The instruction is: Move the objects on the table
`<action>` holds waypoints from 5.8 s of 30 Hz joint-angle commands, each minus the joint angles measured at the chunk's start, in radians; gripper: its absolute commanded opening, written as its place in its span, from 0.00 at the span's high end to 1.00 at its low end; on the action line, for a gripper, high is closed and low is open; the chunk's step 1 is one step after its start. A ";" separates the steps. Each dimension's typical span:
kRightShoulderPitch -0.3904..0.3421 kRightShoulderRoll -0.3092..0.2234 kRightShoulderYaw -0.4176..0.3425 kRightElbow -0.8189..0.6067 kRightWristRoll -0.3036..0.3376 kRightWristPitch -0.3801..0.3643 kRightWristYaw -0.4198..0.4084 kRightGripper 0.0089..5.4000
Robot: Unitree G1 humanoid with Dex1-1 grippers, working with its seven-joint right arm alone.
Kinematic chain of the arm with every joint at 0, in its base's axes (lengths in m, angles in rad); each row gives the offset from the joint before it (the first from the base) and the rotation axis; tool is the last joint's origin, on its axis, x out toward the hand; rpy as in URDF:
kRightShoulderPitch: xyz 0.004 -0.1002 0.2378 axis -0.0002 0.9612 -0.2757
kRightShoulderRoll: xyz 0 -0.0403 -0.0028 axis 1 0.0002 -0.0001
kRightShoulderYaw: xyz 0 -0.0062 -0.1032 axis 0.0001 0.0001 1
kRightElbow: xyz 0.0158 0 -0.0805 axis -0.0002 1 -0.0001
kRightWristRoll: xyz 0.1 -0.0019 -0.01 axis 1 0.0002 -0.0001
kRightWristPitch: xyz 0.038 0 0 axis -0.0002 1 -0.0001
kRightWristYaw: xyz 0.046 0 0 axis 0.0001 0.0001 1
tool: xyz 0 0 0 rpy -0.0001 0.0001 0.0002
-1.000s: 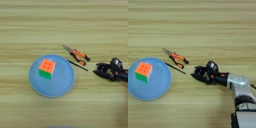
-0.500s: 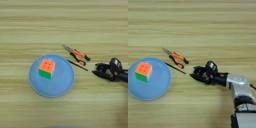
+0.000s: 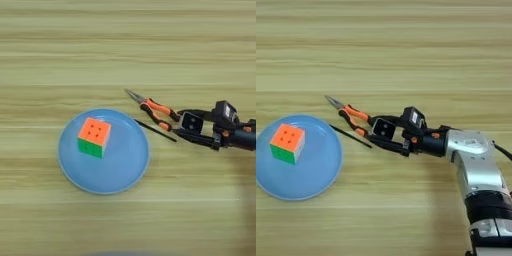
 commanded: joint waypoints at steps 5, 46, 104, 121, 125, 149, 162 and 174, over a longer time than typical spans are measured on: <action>0.004 0.006 0.056 -0.212 0.013 0.068 -0.038 0.54; -0.043 0.224 0.322 -0.142 -0.187 0.133 -0.251 0.54; -0.262 0.087 -0.011 0.045 -0.089 0.093 -0.358 0.00; -0.255 0.147 0.036 0.196 -0.163 0.103 -0.454 0.00; -0.259 0.146 0.035 0.232 -0.187 0.099 -0.498 0.00; -0.261 0.145 0.087 0.272 -0.248 0.288 -0.530 0.00; -0.232 0.154 0.100 0.365 -0.232 0.359 -0.478 0.00; -0.244 0.168 0.096 0.513 -0.212 0.339 -0.455 0.00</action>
